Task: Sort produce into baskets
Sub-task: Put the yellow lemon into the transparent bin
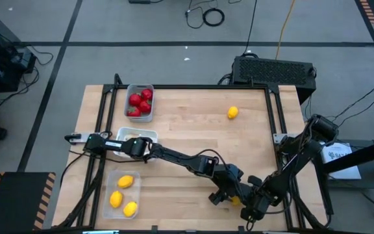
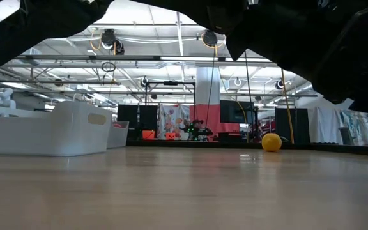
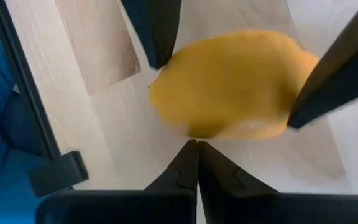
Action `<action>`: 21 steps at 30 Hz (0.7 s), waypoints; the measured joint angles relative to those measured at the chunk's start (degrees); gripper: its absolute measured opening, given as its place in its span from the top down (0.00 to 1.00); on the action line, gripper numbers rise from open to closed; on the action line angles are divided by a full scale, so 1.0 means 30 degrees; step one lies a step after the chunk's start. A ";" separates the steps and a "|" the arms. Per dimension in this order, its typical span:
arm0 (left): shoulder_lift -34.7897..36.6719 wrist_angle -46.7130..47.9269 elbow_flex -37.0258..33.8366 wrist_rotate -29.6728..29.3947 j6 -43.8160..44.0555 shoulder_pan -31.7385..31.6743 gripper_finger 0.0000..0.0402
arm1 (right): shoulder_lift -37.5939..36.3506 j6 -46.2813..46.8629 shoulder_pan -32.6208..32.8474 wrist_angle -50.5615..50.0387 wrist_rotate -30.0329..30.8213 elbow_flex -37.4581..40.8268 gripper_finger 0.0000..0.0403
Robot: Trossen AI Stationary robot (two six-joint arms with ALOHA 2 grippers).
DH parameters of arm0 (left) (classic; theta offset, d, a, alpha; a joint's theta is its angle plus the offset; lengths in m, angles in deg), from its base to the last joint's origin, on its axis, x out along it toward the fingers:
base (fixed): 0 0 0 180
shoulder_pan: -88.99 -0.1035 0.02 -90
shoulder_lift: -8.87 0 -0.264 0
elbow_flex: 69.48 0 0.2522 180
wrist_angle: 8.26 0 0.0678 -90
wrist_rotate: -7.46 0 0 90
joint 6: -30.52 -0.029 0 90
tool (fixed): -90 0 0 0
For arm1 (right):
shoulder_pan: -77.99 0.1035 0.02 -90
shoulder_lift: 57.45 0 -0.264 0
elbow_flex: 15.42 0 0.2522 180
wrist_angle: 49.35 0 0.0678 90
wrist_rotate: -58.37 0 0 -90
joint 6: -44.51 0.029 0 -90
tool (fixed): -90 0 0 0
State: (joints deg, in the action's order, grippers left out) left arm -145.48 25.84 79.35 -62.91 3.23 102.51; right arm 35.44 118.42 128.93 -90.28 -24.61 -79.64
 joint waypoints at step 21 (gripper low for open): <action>0.0921 0.0534 -0.0066 -0.2026 0.0968 0.0275 0.29 | -0.0258 0.0650 0.0298 -0.1133 0.0581 -0.0015 1.00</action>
State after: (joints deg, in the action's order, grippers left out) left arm -142.71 27.44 79.15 -68.99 6.13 103.34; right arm 34.67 120.37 129.82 -93.68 -22.87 -79.68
